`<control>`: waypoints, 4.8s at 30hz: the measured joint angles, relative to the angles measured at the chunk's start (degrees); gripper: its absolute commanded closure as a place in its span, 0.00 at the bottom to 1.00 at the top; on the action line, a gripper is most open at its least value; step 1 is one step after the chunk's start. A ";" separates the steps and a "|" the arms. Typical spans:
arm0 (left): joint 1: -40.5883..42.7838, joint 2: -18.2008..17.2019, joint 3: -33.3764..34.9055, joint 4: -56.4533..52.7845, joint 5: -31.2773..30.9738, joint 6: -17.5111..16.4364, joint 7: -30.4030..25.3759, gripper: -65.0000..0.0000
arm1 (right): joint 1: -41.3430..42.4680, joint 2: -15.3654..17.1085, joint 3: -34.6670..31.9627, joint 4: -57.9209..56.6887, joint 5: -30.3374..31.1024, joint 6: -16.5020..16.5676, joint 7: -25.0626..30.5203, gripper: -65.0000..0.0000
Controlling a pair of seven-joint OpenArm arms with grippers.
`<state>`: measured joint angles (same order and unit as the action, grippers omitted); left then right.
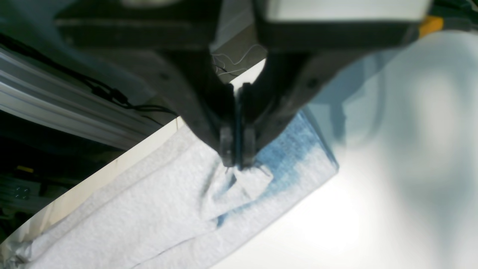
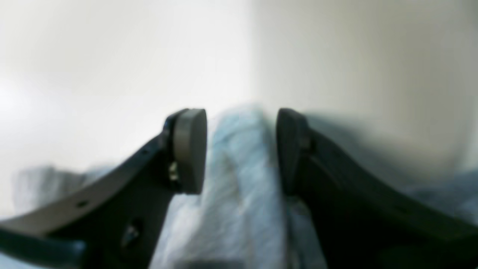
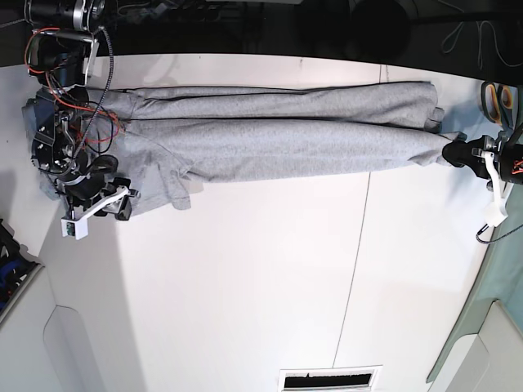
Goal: Layout the t-shirt on the table in an organized manner, then fold the t-shirt properly
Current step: 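Lay the folded edge down and drag both grippers to align it, then hold the folded shirt ends with both grippers and pull them taut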
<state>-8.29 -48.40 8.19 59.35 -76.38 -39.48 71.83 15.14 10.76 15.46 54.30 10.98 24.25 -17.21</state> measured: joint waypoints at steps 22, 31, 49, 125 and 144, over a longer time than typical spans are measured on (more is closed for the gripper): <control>0.02 -1.57 0.00 1.20 -7.65 -0.02 5.99 1.00 | -9.16 0.17 2.99 26.45 8.98 5.86 -17.29 1.00; 0.74 -2.40 0.00 1.86 -7.87 -0.02 7.91 1.00 | -23.87 1.29 12.37 40.09 16.70 6.23 -20.37 1.00; 7.48 -2.51 -1.18 1.92 -7.45 -0.02 8.31 0.65 | -25.29 1.14 13.29 39.50 17.68 6.21 -17.31 0.63; 12.70 5.86 -17.20 5.73 25.59 5.62 -15.72 0.45 | -24.81 0.83 5.88 29.24 15.30 6.62 -17.29 1.00; 12.55 8.96 -17.62 1.25 21.31 2.56 -13.49 0.41 | -24.81 0.83 5.88 29.24 15.30 6.62 -17.29 1.00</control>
<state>4.25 -39.44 -9.43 60.60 -55.07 -36.93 58.35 -9.67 11.60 21.34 83.55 26.28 30.87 -34.50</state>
